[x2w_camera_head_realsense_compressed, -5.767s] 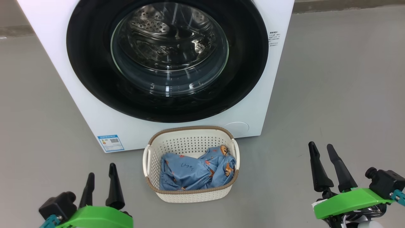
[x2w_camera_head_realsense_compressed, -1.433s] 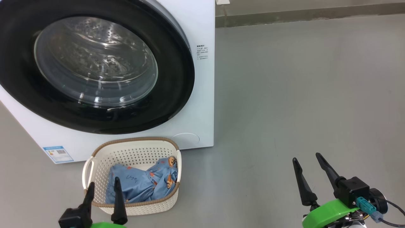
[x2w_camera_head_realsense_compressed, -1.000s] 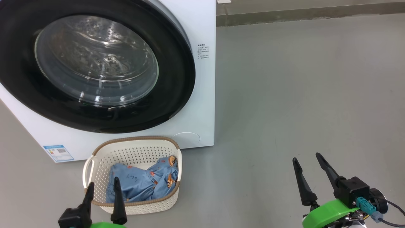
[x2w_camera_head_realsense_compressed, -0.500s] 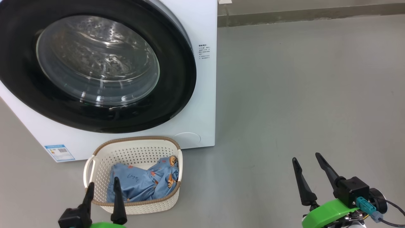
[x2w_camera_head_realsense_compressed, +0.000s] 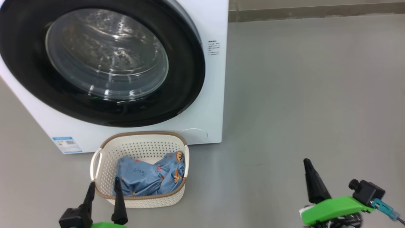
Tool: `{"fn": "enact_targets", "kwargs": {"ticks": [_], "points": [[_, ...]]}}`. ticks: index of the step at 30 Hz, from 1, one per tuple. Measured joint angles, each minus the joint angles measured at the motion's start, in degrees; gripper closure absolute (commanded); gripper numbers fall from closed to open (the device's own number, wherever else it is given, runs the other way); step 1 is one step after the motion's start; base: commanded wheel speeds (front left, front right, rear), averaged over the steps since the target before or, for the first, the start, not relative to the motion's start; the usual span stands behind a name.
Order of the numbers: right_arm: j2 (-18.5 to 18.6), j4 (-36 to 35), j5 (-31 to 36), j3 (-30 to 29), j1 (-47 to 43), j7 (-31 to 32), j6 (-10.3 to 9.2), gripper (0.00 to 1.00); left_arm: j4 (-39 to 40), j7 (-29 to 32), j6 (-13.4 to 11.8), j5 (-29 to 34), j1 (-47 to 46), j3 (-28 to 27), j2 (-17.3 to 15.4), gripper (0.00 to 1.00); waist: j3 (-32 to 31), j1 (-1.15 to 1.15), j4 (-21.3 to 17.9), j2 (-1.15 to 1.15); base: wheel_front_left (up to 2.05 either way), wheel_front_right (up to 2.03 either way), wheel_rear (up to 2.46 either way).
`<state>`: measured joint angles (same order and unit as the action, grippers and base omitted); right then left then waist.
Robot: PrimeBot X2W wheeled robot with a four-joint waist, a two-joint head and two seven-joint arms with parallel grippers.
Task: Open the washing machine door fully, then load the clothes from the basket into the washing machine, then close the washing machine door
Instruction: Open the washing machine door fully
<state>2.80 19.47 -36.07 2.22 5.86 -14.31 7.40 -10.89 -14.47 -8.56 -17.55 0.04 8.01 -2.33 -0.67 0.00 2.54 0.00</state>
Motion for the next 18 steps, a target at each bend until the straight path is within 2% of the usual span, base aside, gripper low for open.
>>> {"fn": "enact_targets", "kwargs": {"ticks": [4,7,11,12,18], "points": [[-0.03,4.57,-13.08,1.88,3.87,0.40,0.00,1.00,-0.01,0.00,0.00,-0.29,-0.01,0.63,-0.01,0.00,0.43,0.00,1.04,0.00,0.00,0.00,0.00],[0.02,5.68,-18.25,2.16,7.58,2.85,0.00,1.00,0.03,0.00,-0.01,-0.52,-0.07,1.21,-0.01,0.00,1.32,0.00,1.67,0.00,0.00,0.00,0.00],[0.37,6.26,-21.91,1.52,12.69,7.94,0.00,1.00,0.44,0.00,-0.29,-0.97,-0.80,2.59,0.00,0.00,3.02,0.00,2.67,0.00,0.00,0.00,0.00],[1.11,6.33,-22.91,1.36,15.21,10.72,0.00,1.00,0.70,0.00,-0.33,-1.15,-1.59,3.10,0.00,0.00,4.02,0.00,3.23,0.00,0.00,0.00,0.00],[3.52,6.89,-25.64,0.73,23.51,17.40,-0.01,1.00,1.34,0.00,-1.00,-1.93,-3.60,4.98,0.00,0.00,7.48,0.00,4.92,0.00,0.00,0.00,0.00]]}}
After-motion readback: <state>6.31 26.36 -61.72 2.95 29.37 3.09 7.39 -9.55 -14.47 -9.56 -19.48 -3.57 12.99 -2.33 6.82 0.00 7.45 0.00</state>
